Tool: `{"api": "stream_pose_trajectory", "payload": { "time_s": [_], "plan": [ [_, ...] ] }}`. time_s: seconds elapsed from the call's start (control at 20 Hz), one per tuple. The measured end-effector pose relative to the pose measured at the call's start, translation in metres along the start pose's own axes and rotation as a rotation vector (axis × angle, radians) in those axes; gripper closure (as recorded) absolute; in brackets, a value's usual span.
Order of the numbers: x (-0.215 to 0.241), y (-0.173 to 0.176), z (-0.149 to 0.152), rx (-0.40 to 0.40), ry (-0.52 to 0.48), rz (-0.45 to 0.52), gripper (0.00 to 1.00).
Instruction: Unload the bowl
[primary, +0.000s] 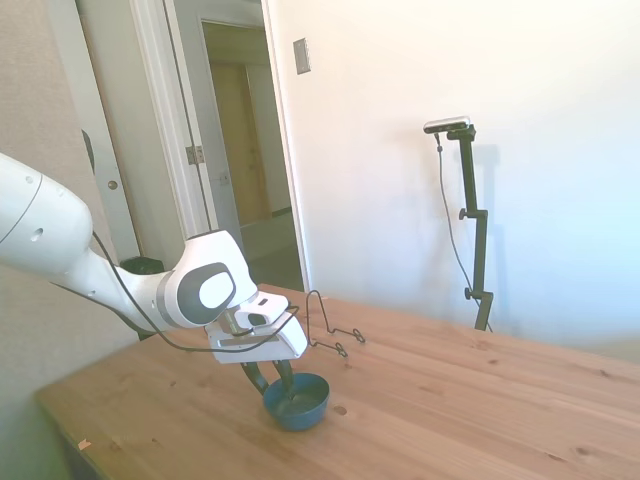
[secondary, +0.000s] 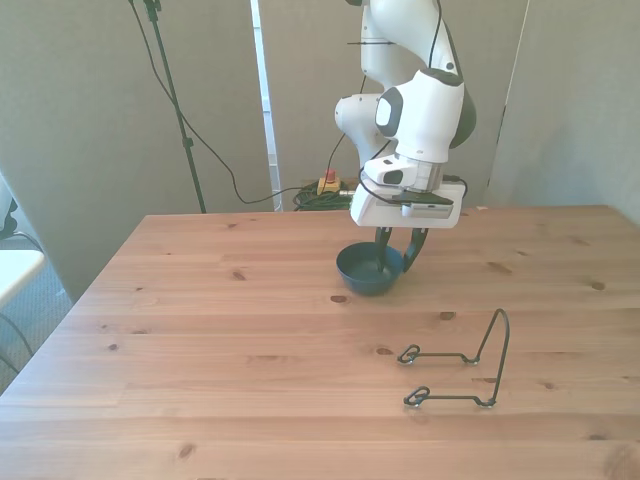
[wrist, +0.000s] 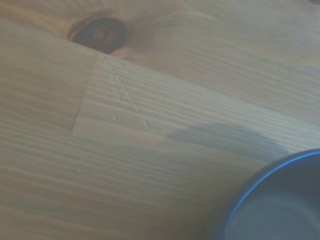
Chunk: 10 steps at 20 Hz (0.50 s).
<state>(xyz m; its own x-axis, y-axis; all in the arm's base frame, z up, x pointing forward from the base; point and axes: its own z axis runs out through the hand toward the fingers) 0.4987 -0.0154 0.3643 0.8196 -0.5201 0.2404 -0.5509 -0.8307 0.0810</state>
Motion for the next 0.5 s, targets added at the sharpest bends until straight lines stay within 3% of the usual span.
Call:
{"api": "stream_pose_trajectory", "payload": {
  "time_s": [0.5],
  "plan": [
    [0.013, 0.013, -0.061, 0.104, -0.058, 0.084, 0.00]
  ]
}}
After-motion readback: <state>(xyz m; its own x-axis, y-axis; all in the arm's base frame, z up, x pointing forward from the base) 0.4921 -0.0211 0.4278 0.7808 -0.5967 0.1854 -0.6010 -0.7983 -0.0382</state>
